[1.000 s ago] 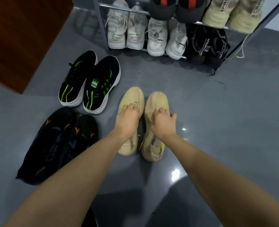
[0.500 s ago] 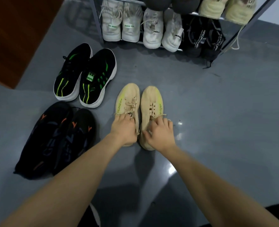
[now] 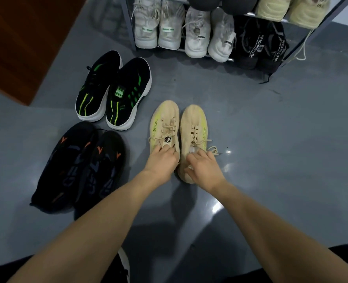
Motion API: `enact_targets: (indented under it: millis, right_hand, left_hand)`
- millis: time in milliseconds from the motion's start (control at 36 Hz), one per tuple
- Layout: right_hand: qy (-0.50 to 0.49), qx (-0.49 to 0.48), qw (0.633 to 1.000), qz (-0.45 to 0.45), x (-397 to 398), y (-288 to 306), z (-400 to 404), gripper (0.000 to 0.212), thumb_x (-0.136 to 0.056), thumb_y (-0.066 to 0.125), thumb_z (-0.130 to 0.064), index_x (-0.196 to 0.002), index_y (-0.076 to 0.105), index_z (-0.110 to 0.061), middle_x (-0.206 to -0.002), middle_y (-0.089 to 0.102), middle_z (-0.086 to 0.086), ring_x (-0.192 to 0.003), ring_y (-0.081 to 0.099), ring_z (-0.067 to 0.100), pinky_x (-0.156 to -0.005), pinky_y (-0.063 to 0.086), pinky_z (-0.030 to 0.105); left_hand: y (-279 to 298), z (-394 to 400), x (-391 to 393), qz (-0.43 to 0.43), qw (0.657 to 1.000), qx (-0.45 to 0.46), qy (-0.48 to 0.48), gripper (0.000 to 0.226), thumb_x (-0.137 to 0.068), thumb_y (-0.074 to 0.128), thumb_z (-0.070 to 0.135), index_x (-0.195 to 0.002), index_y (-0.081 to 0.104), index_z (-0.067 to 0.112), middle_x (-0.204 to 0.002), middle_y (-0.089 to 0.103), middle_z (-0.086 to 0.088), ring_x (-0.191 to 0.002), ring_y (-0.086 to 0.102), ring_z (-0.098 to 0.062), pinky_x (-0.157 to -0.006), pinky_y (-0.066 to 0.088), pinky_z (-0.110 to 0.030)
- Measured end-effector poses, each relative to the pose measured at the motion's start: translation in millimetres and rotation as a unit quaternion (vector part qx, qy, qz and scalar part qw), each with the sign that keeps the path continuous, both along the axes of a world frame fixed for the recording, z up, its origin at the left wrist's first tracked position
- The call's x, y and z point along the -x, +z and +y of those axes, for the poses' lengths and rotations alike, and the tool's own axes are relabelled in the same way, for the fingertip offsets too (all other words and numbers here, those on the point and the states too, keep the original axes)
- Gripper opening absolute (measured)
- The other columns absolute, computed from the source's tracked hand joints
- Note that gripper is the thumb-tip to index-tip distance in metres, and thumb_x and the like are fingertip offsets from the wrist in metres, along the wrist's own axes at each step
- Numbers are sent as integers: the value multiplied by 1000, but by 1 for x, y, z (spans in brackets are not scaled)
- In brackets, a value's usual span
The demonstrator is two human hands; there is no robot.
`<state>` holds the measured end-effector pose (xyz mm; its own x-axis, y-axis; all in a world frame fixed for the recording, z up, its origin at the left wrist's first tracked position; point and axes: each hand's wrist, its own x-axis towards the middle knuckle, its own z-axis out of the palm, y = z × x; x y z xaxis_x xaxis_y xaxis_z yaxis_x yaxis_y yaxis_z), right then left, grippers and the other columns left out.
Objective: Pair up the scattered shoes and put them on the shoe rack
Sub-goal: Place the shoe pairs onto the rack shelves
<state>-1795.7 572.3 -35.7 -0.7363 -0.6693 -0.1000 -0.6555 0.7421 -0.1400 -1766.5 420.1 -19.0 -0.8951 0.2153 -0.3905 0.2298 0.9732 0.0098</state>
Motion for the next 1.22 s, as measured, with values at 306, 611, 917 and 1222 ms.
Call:
enact_targets:
  millis: [306, 611, 917, 1222]
  right_hand:
    - [-37, -168, 980, -96, -10, 10, -2, 62, -74, 71, -36, -124, 41, -14, -123, 55, 5, -111, 43, 31, -94, 27, 39]
    - [-49, -128, 989, -62, 11, 45, -11, 38, -76, 58, -11, -112, 47, -15, -114, 57, 4, -107, 40, 31, -86, 29, 42]
    - [-22, -40, 998, -51, 58, 135, -61, 33, -75, 55, -15, -106, 44, -14, -110, 53, 4, -105, 39, 31, -77, 31, 38]
    - [-29, 23, 998, 49, 122, 201, -119, 31, -74, 59, -15, -104, 50, -12, -100, 53, 6, -100, 41, 31, -67, 29, 34]
  left_hand:
    - [12, 4, -2, 3, 997, 13, 76, 38, -87, 60, 21, -121, 47, 15, -120, 54, -5, -115, 49, -25, -91, 35, -39]
    - [46, -3, 15, 30, 995, -2, 95, 41, -89, 58, 19, -127, 43, 11, -126, 48, -9, -118, 45, -27, -93, 39, -35]
    - [129, -46, 50, 124, 987, 20, 97, 31, -91, 52, 18, -121, 45, 13, -121, 49, -9, -114, 48, -27, -89, 41, -32]
    - [204, -122, 113, 205, 975, -25, 85, 28, -92, 51, 14, -119, 45, 12, -122, 43, -8, -117, 39, -27, -81, 42, -35]
